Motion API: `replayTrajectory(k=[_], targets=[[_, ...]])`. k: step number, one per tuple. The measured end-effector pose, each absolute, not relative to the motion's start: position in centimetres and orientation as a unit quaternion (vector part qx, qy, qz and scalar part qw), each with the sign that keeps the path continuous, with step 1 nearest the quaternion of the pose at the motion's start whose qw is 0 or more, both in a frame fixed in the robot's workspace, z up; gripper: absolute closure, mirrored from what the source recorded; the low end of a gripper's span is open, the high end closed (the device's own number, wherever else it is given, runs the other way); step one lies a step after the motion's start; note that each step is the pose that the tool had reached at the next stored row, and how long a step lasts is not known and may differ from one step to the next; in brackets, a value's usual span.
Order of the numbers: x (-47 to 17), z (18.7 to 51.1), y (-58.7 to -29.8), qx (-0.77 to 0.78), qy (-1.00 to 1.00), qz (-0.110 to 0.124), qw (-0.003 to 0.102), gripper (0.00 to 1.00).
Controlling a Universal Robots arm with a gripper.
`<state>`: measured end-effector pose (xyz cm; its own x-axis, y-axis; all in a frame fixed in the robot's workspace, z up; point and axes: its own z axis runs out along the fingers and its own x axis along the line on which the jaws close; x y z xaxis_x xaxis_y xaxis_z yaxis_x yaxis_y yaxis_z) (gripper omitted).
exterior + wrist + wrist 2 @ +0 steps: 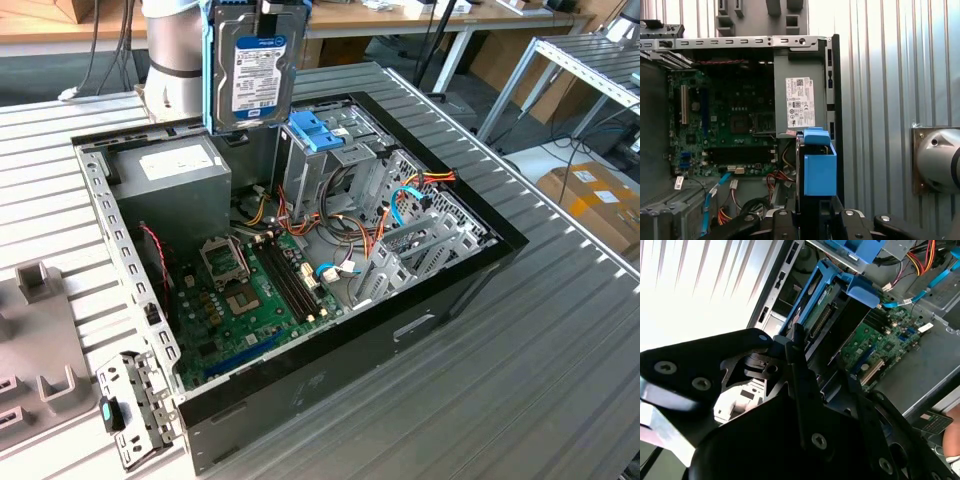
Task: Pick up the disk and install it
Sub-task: 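Pick up the disk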
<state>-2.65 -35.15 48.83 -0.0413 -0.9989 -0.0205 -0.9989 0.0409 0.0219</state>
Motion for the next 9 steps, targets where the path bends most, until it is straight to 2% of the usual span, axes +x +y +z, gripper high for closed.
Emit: replayTrajectory(k=[9], targets=[[1.5,48.8,-35.2,0.692,-0.721,-0.015,0.0,0.65]])
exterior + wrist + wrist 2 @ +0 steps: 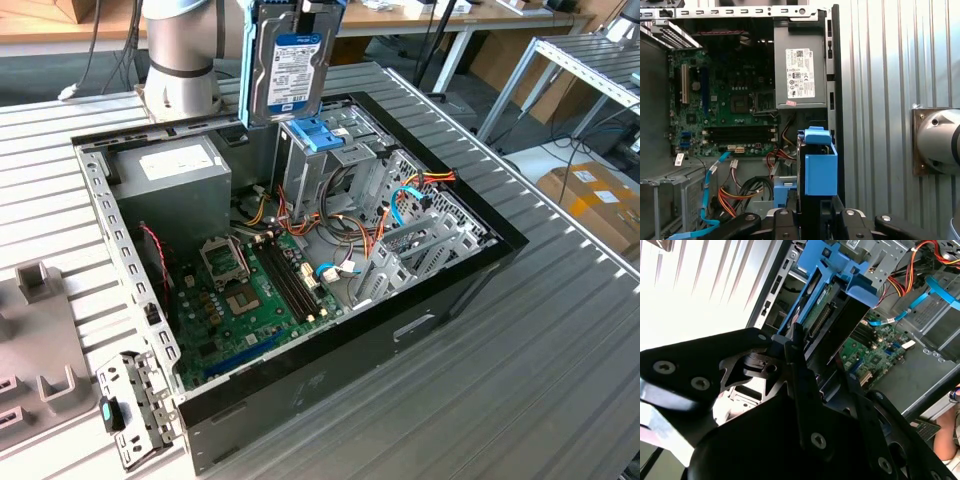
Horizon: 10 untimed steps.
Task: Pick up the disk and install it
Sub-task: 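Pick up the disk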
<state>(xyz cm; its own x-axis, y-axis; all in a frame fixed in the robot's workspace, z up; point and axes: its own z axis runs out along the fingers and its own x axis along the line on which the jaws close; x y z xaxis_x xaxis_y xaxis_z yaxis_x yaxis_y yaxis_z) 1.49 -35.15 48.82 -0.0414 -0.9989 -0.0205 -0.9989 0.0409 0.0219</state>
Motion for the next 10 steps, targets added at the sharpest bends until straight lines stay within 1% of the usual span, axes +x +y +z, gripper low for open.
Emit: replayTrajectory(k=[10], targets=[[1.53,48.82,-35.15,0.692,-0.721,-0.015,0.0,0.65]])
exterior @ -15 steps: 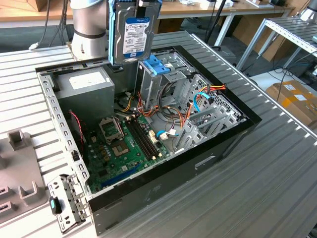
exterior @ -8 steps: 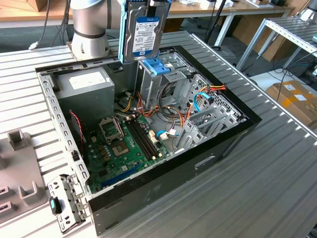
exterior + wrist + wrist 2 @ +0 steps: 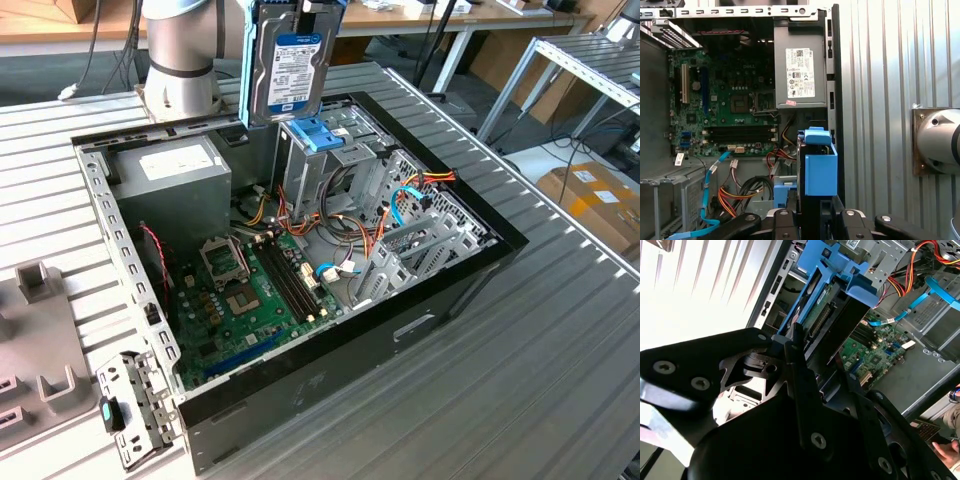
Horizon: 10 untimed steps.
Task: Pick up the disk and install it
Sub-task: 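Pick up the disk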
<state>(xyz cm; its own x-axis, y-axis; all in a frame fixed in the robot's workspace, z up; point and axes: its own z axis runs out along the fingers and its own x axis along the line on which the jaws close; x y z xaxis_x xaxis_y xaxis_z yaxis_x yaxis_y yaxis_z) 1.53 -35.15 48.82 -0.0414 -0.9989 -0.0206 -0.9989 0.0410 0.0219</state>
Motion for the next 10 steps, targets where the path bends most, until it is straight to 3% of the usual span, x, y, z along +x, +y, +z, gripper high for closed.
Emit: replayTrajectory(k=[10], targets=[[2.36,48.82,-35.19,0.692,-0.721,-0.015,0.0,0.65]])
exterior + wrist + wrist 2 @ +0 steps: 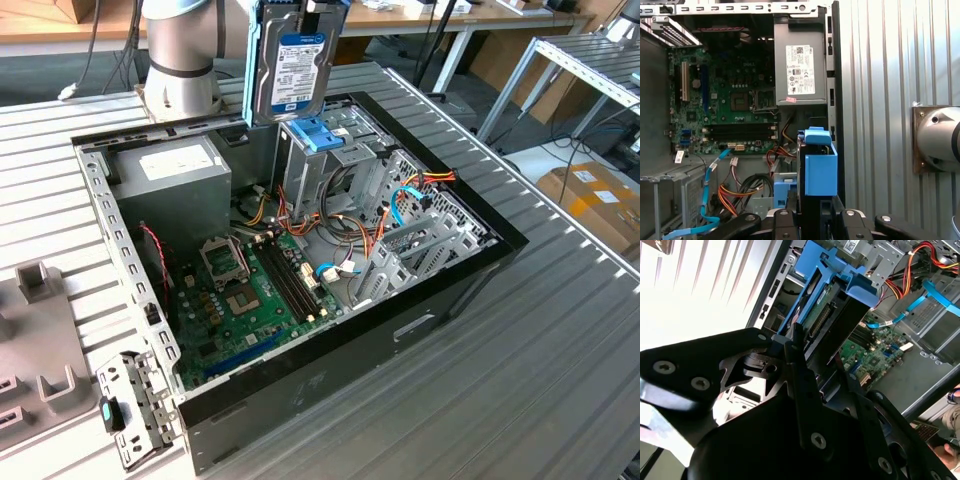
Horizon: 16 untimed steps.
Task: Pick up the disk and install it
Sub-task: 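Pick up the disk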
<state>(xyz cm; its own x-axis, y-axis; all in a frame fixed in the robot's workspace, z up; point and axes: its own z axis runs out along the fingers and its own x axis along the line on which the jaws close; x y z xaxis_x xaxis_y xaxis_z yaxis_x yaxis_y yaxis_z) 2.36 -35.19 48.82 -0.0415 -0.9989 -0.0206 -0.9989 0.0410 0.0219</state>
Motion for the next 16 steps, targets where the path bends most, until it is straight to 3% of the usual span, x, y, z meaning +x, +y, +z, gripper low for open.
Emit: replayTrajectory(k=[16], targets=[[2.81,48.82,-35.18,0.692,-0.721,-0.015,0.0,0.65]])
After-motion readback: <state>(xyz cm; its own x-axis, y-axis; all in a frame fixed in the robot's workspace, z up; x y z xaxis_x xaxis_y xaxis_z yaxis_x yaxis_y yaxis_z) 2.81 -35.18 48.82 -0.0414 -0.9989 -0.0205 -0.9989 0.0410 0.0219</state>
